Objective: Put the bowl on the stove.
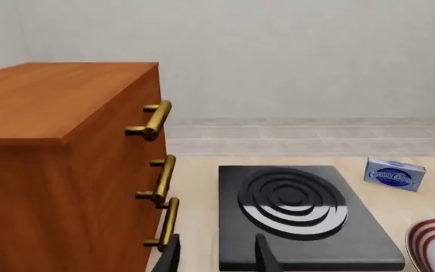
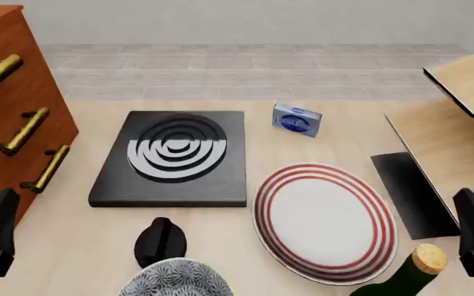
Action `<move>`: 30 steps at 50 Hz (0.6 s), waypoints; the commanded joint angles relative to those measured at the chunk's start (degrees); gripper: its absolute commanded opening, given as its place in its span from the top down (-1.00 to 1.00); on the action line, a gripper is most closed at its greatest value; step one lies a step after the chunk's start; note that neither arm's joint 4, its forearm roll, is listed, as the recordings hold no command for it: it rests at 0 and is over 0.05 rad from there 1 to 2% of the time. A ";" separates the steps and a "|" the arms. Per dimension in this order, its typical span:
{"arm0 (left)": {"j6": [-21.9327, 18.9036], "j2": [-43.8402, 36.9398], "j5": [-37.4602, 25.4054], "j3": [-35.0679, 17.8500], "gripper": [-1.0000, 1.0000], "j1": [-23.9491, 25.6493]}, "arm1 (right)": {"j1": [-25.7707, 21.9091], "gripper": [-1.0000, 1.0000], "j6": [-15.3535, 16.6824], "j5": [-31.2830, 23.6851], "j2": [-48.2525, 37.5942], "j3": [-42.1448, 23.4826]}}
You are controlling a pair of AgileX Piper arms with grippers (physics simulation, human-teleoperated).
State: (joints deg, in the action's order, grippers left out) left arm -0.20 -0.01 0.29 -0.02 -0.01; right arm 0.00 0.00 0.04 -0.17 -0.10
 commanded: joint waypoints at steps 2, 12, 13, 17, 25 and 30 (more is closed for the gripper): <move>-0.41 -0.02 0.68 -0.11 -1.00 0.10 | 0.01 -1.00 -0.02 0.07 -0.26 -0.15; -0.43 -0.03 0.42 -0.14 -1.00 0.47 | 0.01 -1.00 0.01 0.07 -0.26 -0.15; -0.36 -0.05 0.47 -0.17 -1.00 0.27 | 0.00 -1.00 -0.01 0.07 -0.27 -0.15; -0.30 -0.06 0.76 -0.18 -1.00 0.06 | 0.00 -1.00 -0.02 0.07 -0.27 -0.15; -0.25 -0.08 0.71 -0.28 -1.00 0.03 | 0.01 -1.00 -0.01 0.07 -0.26 -0.15; -0.19 -0.12 0.17 -0.58 -1.00 0.25 | 0.00 -1.00 -0.01 0.06 -0.27 -0.15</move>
State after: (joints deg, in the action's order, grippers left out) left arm -0.45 -0.09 0.84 -0.28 0.13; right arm 0.01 0.00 0.10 -0.42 -0.24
